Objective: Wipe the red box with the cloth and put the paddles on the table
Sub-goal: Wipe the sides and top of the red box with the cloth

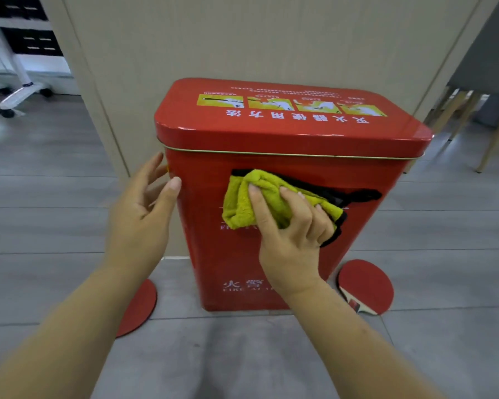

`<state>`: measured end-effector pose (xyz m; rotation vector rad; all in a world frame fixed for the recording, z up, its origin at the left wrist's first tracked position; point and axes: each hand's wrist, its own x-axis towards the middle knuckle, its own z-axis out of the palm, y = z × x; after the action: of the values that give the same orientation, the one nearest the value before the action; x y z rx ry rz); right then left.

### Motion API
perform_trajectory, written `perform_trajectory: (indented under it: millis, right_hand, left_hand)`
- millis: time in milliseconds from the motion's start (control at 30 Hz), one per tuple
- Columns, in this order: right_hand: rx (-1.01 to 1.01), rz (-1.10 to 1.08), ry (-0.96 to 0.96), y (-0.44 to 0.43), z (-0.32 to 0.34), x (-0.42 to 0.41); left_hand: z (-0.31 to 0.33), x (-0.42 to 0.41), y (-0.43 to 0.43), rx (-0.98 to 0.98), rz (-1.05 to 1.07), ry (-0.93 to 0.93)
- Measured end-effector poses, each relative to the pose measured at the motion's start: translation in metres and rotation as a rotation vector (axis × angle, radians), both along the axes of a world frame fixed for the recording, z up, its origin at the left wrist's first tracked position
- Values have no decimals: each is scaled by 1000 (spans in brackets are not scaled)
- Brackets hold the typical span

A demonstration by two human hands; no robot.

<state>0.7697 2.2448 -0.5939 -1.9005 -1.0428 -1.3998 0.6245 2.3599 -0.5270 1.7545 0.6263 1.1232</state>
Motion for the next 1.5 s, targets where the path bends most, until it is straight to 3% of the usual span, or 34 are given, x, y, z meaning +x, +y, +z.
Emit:
perform_trajectory:
  millis: [233, 467, 667, 1033, 1500]
  right_hand:
    - [112, -110, 221, -43, 5, 41]
    - [274, -2, 597, -62, -5, 49]
    - [350, -44, 680, -45, -3, 36]
    - [132, -35, 378, 13, -17, -27]
    - [-278, 212, -33, 14, -50, -33]
  left_hand:
    - [-25, 15, -8, -29, 107, 41]
    - [-25, 15, -11, -14, 185, 63]
    - [-22, 12, -7, -29, 173, 59]
    - [-22, -1, 11, -97, -9, 16]
    - [-26, 3, 6, -99, 98, 25]
